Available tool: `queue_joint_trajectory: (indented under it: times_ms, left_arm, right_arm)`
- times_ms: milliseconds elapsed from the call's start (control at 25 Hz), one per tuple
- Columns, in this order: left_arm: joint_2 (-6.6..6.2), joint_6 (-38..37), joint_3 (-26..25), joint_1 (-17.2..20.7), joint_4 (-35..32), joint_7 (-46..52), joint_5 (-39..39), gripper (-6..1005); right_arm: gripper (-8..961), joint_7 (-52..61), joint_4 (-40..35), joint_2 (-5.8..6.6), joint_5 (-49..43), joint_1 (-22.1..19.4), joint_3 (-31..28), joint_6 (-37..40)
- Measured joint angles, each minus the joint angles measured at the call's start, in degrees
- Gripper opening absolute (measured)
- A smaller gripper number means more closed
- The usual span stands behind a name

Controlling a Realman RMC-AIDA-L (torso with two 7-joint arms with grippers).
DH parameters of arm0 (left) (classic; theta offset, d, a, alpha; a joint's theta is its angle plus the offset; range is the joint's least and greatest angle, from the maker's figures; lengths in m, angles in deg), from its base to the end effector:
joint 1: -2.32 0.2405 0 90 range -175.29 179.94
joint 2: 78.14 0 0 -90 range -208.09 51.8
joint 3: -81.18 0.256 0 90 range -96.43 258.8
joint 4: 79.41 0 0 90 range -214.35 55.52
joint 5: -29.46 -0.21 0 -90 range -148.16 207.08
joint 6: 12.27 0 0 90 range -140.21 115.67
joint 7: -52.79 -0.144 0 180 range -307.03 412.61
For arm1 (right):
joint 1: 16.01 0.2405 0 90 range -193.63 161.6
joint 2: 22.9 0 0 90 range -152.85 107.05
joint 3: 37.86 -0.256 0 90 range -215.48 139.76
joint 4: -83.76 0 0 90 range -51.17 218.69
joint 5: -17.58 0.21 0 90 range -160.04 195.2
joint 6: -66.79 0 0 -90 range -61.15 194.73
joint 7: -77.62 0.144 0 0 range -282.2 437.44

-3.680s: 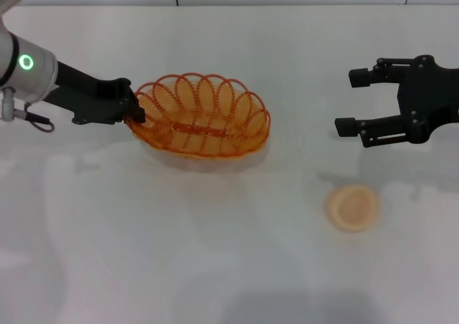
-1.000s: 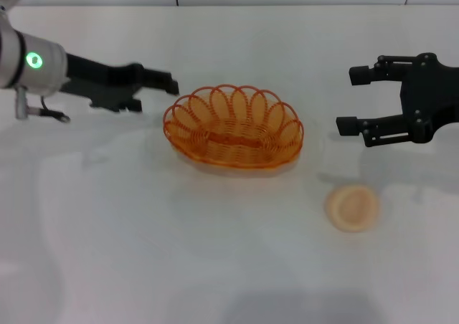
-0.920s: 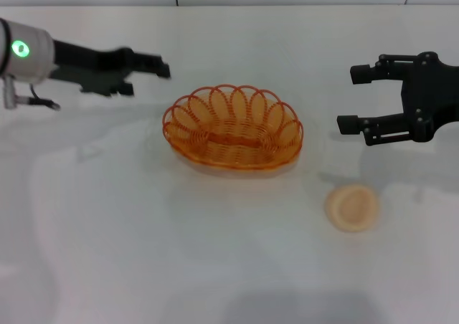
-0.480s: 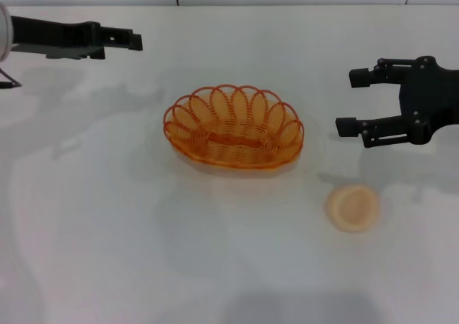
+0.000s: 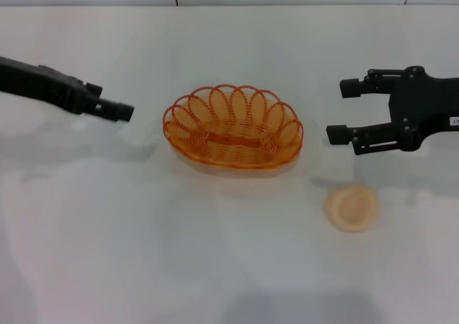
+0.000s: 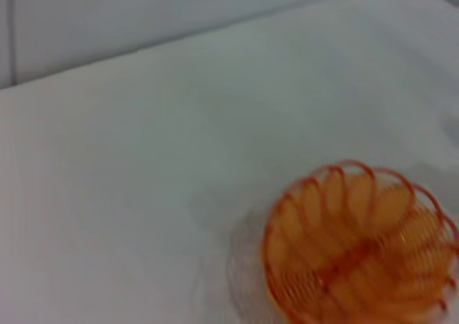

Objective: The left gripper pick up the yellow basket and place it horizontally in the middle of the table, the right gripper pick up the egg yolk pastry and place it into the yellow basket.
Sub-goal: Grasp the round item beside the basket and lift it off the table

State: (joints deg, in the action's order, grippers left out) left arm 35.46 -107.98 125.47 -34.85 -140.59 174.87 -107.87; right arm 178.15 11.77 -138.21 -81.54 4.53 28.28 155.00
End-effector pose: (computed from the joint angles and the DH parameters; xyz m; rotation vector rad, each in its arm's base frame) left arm -0.2362 0.3721 0.0803 -2.6453 -1.0619 -0.0479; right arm 0.1877 0.3241 0.0480 -2.8270 0.3684 0.5948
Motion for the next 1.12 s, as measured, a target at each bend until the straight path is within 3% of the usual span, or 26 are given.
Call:
queue_joint_trajectory:
  times_ms: [320,560,760,1120]
  left_arm:
    - [-0.51,-9.3,1.3,0.4,-2.4,-6.6,-1.4,893]
    - [0.9,-10.1,4.5,0.6,-2.7,-6.5,-1.6,893]
    - [1.36,-9.4,4.5,0.7,-2.6,-6.6,-1.9,894]
    - [2.7,-8.7,4.6,0.9,-2.3,-6.8,-2.0,893]
  right_arm:
    - [829,5.8,-1.8,0.06,-5.8,0.2,0.7,0.5]
    - [829,10.4,-3.2,0.2,-12.4,0.1,0.4,2.4]
    - [829,10.9,-3.0,0.09,-15.5,-0.2,0.7,2.7]
    - [810,10.4,1.5,0.08,-17.8,0.3,4.1,-3.1]
